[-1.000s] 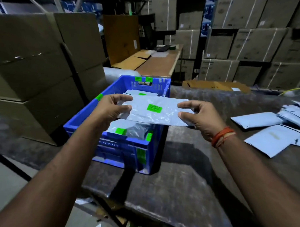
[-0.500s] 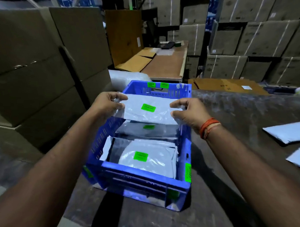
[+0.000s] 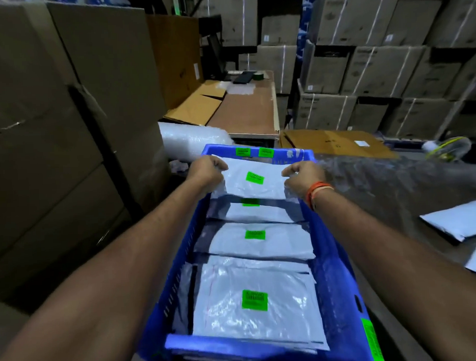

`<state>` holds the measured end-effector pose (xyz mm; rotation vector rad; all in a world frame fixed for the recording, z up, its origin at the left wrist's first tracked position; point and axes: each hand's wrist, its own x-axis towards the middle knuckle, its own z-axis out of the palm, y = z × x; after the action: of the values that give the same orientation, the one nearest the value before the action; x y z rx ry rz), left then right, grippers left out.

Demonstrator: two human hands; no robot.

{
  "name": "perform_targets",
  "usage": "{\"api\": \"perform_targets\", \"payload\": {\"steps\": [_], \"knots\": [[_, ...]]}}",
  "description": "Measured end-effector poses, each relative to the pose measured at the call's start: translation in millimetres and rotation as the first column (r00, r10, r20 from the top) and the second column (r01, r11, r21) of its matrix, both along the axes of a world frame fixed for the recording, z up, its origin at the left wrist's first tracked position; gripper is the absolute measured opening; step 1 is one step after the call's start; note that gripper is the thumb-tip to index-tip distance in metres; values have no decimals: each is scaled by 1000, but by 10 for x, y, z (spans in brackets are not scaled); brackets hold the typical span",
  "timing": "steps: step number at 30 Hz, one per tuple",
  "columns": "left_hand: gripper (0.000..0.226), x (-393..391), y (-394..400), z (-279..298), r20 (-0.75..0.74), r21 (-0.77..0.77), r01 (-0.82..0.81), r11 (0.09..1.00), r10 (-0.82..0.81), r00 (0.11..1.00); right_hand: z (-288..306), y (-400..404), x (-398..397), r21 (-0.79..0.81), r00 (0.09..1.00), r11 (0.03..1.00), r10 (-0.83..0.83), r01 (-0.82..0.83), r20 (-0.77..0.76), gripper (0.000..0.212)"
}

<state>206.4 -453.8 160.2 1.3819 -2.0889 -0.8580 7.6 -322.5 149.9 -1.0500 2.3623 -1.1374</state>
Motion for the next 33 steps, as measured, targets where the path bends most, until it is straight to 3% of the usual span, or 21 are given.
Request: {"api": "perform_targets", "payload": {"steps": [4,12,15,19,26,33], "knots": [[27,-293,-273,-87,80,-3,36,999,-36,996,-69,-278,-136,78,999,996,-47,48,-24,24],[28,-451,-494,-452,269,35,88,996,-94,959,-221,-583,-350,278,999,960,32,-24,-26,33],[30,-469,-484,-499,342,0,104,995,-98,935,-274,-579,-325,278,983,961,54,-3,-178,27],[38,-480,-332,-323,455,-115,125,985,-60,889,-183,-499,-269,128,951,991,13,28,-309,32],[46,-610,376,202,266,-270,272,924,-200,943,243,183,-197,-53,902,997,32,-61,-430,38],[54,-1061,1354,423,150,-367,465,806,-442,884,313,1346,-410,-119,890,991,-110,63,-443,40]]}}
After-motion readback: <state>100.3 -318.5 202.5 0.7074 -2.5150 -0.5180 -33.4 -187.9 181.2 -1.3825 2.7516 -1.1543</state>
